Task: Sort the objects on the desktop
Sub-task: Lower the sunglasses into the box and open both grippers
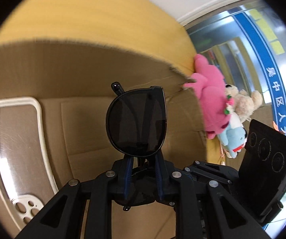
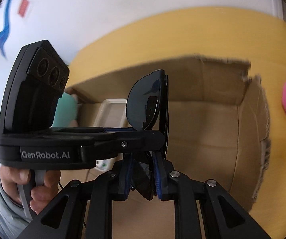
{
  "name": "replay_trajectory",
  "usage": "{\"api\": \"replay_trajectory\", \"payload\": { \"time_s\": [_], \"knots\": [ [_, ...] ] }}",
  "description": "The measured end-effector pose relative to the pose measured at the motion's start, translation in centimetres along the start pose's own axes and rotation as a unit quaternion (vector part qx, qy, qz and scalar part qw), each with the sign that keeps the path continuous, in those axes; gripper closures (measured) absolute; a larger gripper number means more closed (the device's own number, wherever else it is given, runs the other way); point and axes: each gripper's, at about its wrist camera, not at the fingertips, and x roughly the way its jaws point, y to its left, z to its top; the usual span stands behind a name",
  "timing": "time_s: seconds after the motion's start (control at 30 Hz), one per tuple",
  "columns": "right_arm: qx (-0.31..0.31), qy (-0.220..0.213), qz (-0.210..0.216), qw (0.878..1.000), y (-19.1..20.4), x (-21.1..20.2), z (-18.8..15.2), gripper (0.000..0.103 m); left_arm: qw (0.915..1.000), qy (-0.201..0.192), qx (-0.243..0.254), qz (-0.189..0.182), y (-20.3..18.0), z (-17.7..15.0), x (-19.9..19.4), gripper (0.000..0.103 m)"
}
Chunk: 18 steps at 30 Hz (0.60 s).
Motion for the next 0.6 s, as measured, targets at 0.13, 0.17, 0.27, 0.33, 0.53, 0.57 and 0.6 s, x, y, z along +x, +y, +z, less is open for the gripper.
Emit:
{"api": "replay_trajectory", "payload": {
  "time_s": [0.13,0.17,0.27,0.33,0.53,0.57,0.6],
  "knots": [
    [0.008,0.018,-0.010,1.000,-0.6,1.9,-0.1,0.085,0.9997,0.013,-0.018,0.007,1.1,0.0,1.2,0.083],
    [0.011,0.019,-0.008,1.000,-0.7,2.2,-0.1,0.084,0.9996,0.014,-0.025,0.001,1.5,0.0,1.3,0.082],
    [0.011,0.017,-0.011,1.000,-0.7,2.6,0.0,0.085,0.9995,0.013,-0.028,0.000,1.7,0.0,1.3,0.081],
    [0.010,0.016,-0.013,1.000,-0.4,2.8,0.2,0.085,0.9995,0.013,-0.029,0.010,1.5,0.1,1.2,0.080],
    [-0.008,-0.005,-0.040,0.999,0.6,2.3,-0.8,0.052,0.9983,-0.017,-0.009,0.056,0.0,-0.5,-1.0,0.069],
    [-0.025,-0.018,-0.059,0.998,1.4,1.6,-0.9,0.043,0.9963,-0.040,0.002,0.076,-0.8,-0.9,-2.1,0.068],
    [-0.035,-0.031,-0.071,0.996,2.0,1.2,-1.1,0.038,0.9937,-0.062,0.016,0.091,-1.7,-1.2,-3.3,0.064]
  ]
}}
